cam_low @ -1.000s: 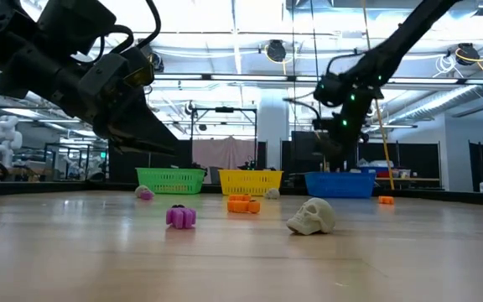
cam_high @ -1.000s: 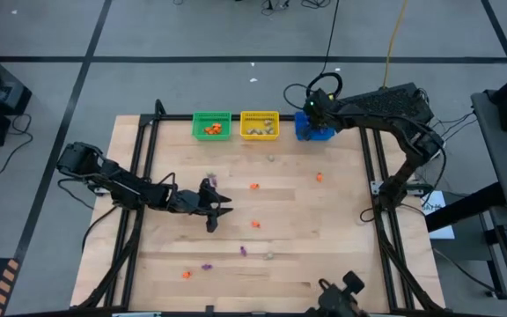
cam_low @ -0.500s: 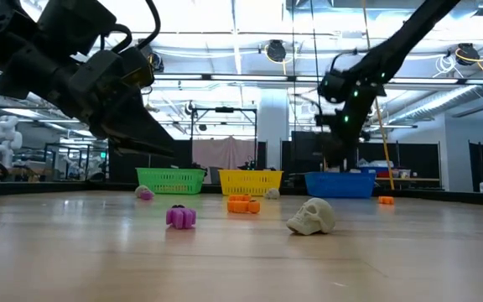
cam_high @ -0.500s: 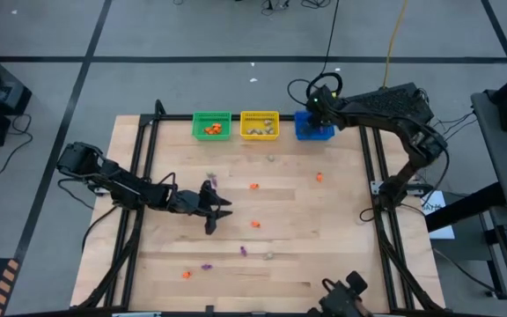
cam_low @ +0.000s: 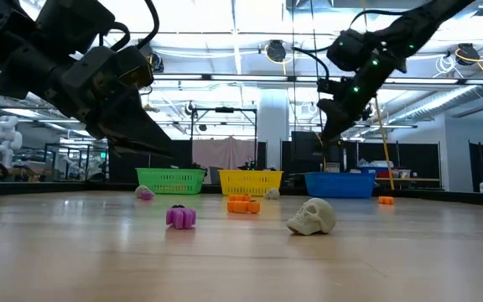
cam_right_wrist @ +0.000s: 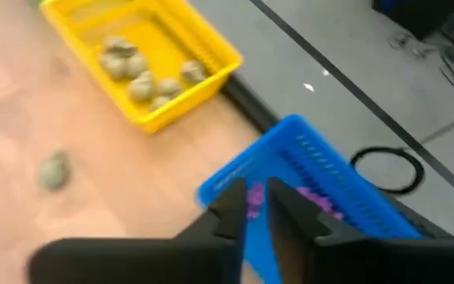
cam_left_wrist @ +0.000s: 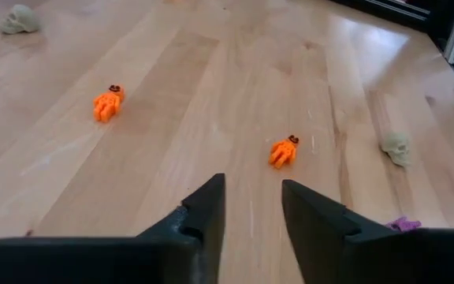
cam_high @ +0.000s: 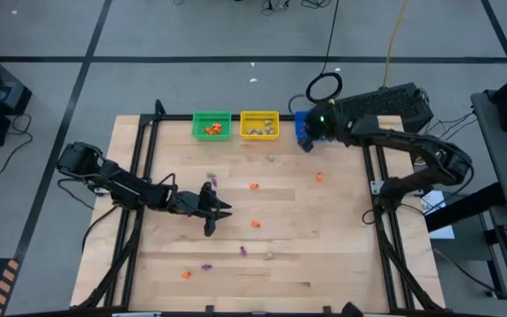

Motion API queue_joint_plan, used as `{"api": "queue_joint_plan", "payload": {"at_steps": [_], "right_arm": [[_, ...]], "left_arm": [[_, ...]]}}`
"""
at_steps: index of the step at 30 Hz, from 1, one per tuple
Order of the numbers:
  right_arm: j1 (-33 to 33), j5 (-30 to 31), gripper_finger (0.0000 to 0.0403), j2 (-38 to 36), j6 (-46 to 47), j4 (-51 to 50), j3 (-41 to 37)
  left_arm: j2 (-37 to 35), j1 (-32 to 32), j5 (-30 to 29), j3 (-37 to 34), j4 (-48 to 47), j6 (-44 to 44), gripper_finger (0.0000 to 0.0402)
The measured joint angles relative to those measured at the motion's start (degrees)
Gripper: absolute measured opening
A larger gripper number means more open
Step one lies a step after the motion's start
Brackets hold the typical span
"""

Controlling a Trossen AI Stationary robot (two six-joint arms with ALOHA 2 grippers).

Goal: Sort Halloween decoration
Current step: Put the violet skeleton toy into the blue bin

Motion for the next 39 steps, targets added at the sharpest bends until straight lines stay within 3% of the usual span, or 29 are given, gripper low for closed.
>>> {"api": "queue_joint_plan", "payload": {"at_steps": [3, 9, 15, 20, 24, 33, 36, 39], "right_arm": [[3.54, 0.01, 0.0006, -1.82, 0.92, 5.26, -5.44], [11.12, 0.07, 0.0004, -4.60, 4.16, 17.83, -14.23], [18.70, 4.96, 0.0002, -6.26, 4.94, 22.80, -16.25], [23.34, 5.83, 0.0001, -6.36, 3.69, 24.46, -16.25], [25.42, 5.84, 0.0001, -6.36, 3.53, 25.75, -16.25], [27.19, 5.85, 0.0000, -6.36, 3.27, 26.14, -16.25], [27.36, 5.84, 0.0000, -6.36, 2.40, 26.14, -16.25], [27.36, 5.84, 0.0000, -6.36, 2.40, 26.14, -16.25]], "left_arm": [[0.00, -0.57, 0.59, 0.02, -0.28, 0.13, 0.0086], [0.00, -1.45, 1.65, 0.07, -1.90, 2.64, 0.0007], [0.00, -1.48, 1.71, 0.07, -3.27, 2.66, 0.0019], [0.00, -1.21, 7.92, 0.09, -1.33, 2.73, 0.0037], [0.00, -1.02, 9.11, 0.11, 0.50, 3.99, 0.0045], [0.00, -0.96, 10.97, 2.28, 0.44, 4.24, 0.0003], [-0.02, -0.96, 11.31, 4.36, -3.39, 5.00, 0.0004], [0.00, -1.72, 10.76, 7.95, -13.67, 7.17, 0.0001]]}}
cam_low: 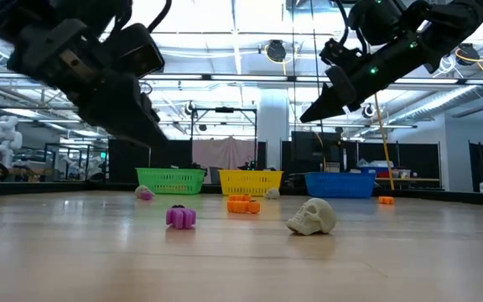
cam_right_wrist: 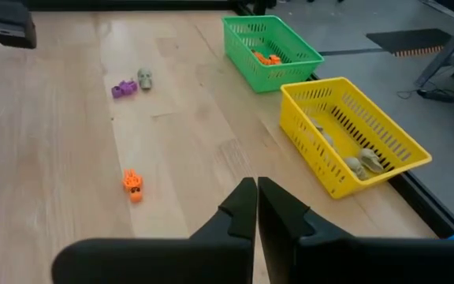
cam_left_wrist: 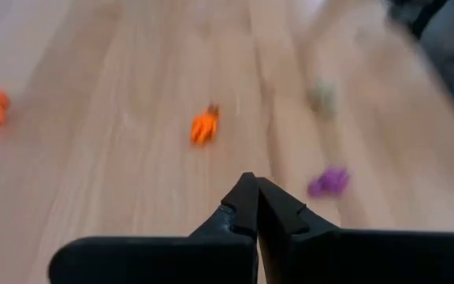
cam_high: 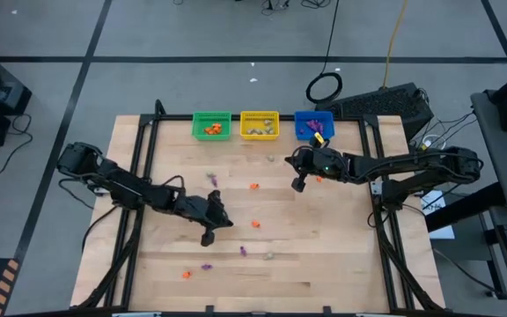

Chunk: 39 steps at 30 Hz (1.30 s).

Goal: Sort Halloween decoration
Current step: Put the violet skeleton toy into the blue bin

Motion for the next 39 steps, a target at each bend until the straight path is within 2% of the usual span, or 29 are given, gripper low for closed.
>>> {"api": "queue_joint_plan", "payload": {"at_steps": [6, 9, 12, 16, 21, 25, 30, 39], "right_arm": [[0.00, 0.00, 0.0000, 0.00, 0.00, 0.00, 0.00], [0.00, 0.00, 0.0000, 0.00, 0.02, 0.00, 0.00], [0.00, 0.00, 0.0000, 0.02, 0.42, 0.00, 0.00], [0.00, -0.02, 0.0000, 0.02, 0.46, -0.02, 0.00], [0.00, -0.02, 0.0000, 0.97, 0.46, -0.44, -0.02], [0.00, -0.04, 0.0000, 2.34, 0.48, -0.57, -0.02], [-0.02, -0.04, 0.0000, 3.67, 0.48, -0.68, -0.02], [-0.02, -0.07, 0.0000, 4.31, 0.19, -0.63, -0.04]], "left_arm": [[0.00, -3.28, -2.36, 9.30, -21.34, 2.82, 0.0001], [0.00, -6.14, -3.93, 13.19, -28.75, 3.48, 0.0002], [-0.01, -9.28, -5.83, 15.63, -34.07, 2.53, 0.0019], [0.00, -13.38, -5.73, 16.40, -36.04, 1.18, 0.0066], [0.27, -17.53, -1.89, 16.38, -35.55, -6.87, 0.0131], [1.29, -21.93, -3.81, 16.38, -36.10, -11.24, 0.0167], [4.18, -26.24, -10.31, 16.36, -36.17, -14.73, 0.0176], [10.76, -28.30, -10.01, 16.45, -36.15, -20.18, 0.0176]]}}
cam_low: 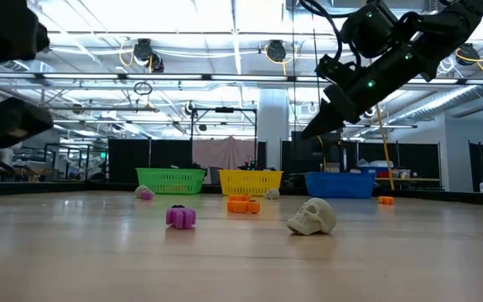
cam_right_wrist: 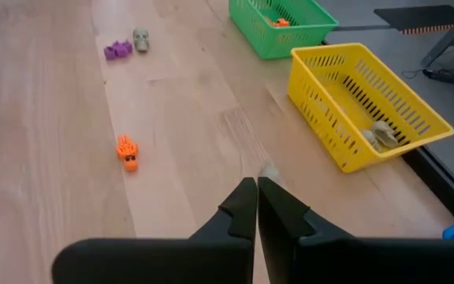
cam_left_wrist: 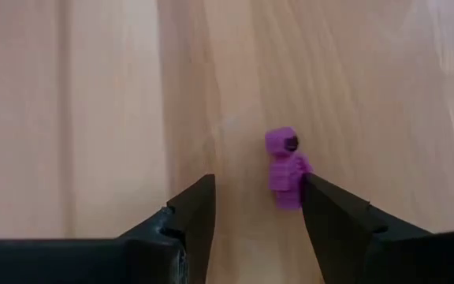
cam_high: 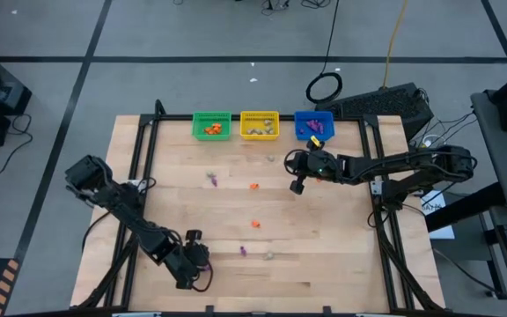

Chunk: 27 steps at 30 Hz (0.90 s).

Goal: Sort Halloween decoration
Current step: Put the violet skeleton toy into the blue bin

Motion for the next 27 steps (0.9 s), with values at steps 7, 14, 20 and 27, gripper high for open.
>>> {"api": "queue_joint_plan", "payload": {"at_steps": [7, 14, 20, 27], "right_arm": [[0.00, 0.00, 0.0000, 0.00, -0.45, 0.00, 0.00], [0.00, 0.00, 0.0000, 0.00, -0.22, 0.00, 0.00], [0.06, -0.02, 0.0000, 0.00, -0.05, 0.00, 0.00], [3.73, -0.02, 0.0000, 0.00, 0.49, 0.69, 0.00]], "left_arm": [[0.83, -0.25, -0.20, 0.02, -0.27, -2.36, 0.0156], [0.87, -0.41, -0.20, 0.06, -0.50, -1.06, 0.0037], [-0.35, -0.27, -6.46, -0.21, -1.91, 1.54, 0.0003], [-2.76, 3.54, -18.67, -3.04, 0.77, 4.25, 0.0000]]}}
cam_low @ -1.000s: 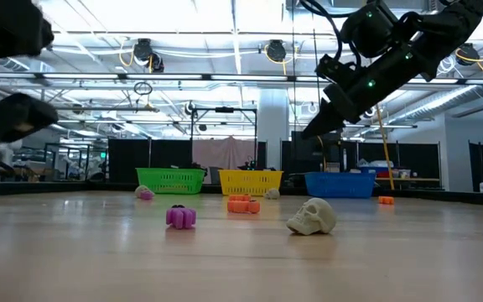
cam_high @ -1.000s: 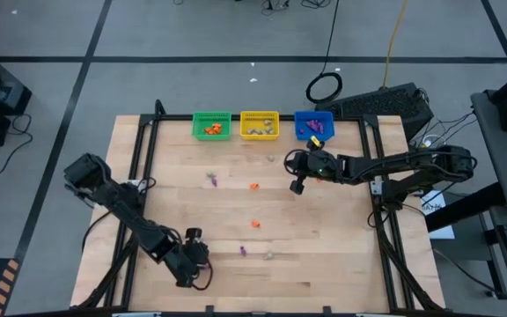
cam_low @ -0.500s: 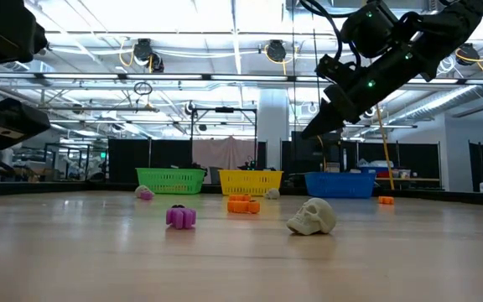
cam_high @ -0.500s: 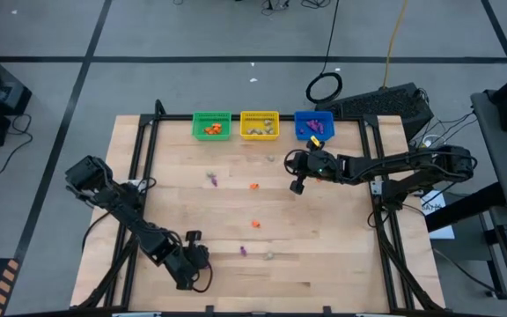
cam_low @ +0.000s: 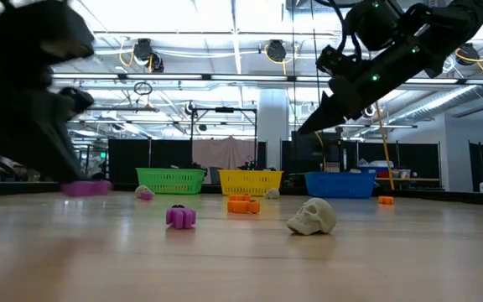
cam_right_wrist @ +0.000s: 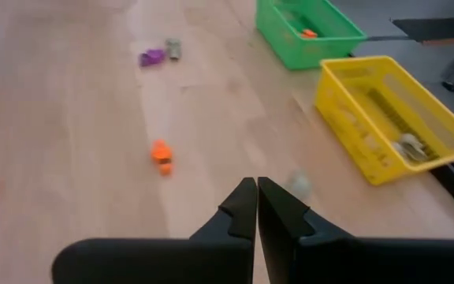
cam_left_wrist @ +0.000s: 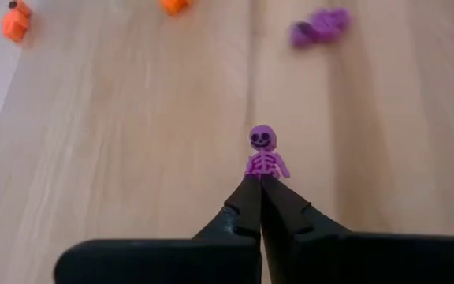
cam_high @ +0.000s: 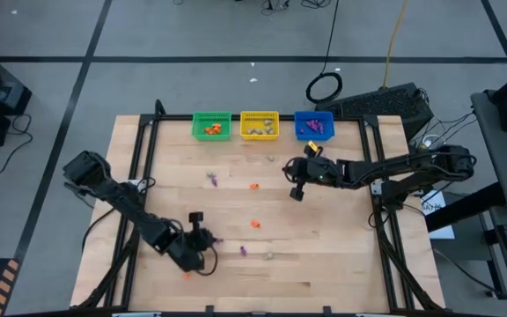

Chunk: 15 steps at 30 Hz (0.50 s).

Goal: Sort Halloween decoration
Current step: Put the violet skeleton toy into the blue bin

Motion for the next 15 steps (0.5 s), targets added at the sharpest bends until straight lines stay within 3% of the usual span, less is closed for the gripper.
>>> {"api": "queue_joint_plan", "payload": {"at_steps": [7, 11, 15], "right_arm": [[6.43, -0.04, 0.0000, 2.23, -1.70, 5.13, 0.02], [11.23, -0.17, 0.0007, 7.40, -5.69, 13.31, 0.04], [15.30, -0.15, 0.0033, 14.30, -9.53, 23.69, 0.07]], "left_arm": [[-0.05, 7.01, 3.38, -10.54, 25.09, 6.33, 0.0000], [-0.09, 11.35, 8.43, -15.24, 43.07, 10.26, 0.0000], [-0.11, 15.68, 13.32, -18.51, 56.00, 8.35, 0.0000]]}}
